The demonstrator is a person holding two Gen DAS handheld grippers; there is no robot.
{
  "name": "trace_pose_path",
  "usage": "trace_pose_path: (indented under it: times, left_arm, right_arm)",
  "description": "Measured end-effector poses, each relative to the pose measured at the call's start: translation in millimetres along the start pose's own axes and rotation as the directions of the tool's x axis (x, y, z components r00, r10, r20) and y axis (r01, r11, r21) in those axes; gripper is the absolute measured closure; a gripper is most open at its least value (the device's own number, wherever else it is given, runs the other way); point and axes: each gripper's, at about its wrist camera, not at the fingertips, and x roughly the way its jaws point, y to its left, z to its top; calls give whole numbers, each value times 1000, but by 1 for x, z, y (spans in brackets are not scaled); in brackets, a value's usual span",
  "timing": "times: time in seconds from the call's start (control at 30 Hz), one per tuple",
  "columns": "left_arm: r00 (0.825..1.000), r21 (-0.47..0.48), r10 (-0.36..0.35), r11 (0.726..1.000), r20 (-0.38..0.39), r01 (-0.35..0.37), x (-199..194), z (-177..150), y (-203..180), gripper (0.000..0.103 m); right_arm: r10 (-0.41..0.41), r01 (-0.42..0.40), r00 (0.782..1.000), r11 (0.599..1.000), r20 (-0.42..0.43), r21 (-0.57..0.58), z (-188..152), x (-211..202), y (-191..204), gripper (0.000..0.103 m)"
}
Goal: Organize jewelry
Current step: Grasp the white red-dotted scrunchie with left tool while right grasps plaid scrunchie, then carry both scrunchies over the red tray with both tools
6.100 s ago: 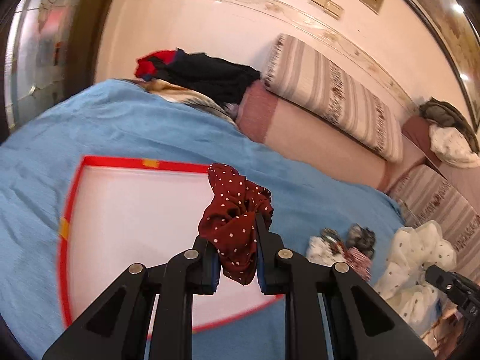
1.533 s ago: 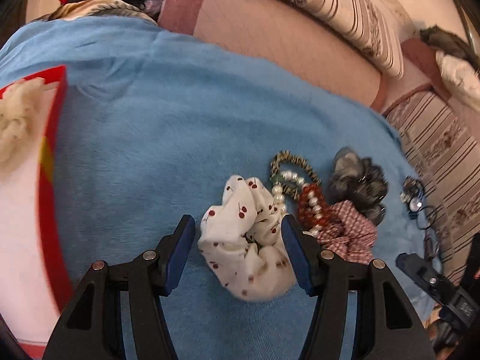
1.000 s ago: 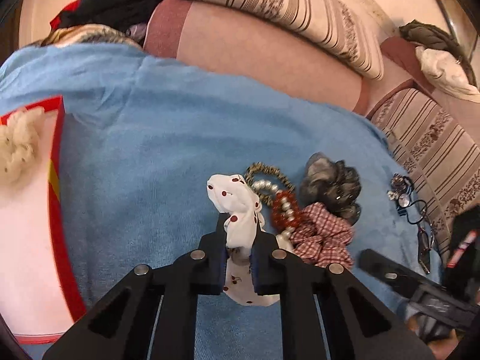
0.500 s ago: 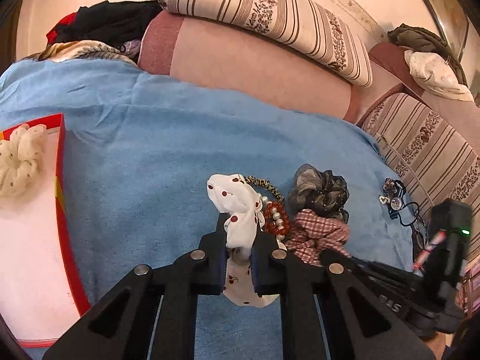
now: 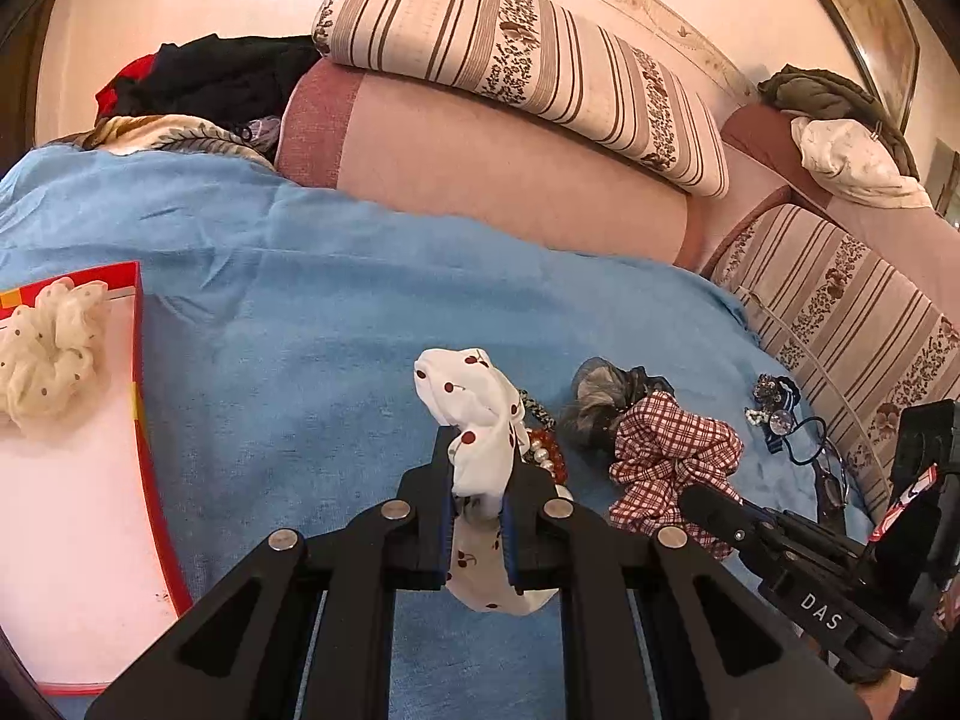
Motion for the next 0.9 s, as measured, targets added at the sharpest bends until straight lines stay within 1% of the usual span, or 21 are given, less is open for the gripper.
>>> trace_pose_path:
  times: [0.17,0.4,0.6,0.77,0.9]
  left_arm:
    - [1000,21,18,1000,23,-19,-12,0,0,91]
    - [998,13,54,998,45,-55,-23,-2,7,91]
    - [993,35,99,994,71,-102,-29,-2,8,91]
    - [987,63,134,988,92,-140,-32,-1,5,91]
    - [984,70,151,985,100,-158,-33,-2,6,91]
  right_arm:
    - [10,-10,1000,1000,13,-6,-3,-6,2,93]
    - [23,-20,998,999,64,-48,-7,-17,13,93]
    - [27,-17,994,996,110,-83,-10,-26,20,93]
    - [32,-19,992,994,118,-106,-12,-26,27,92]
    - [31,-18,992,993,122,-114,-13,-26,29,92]
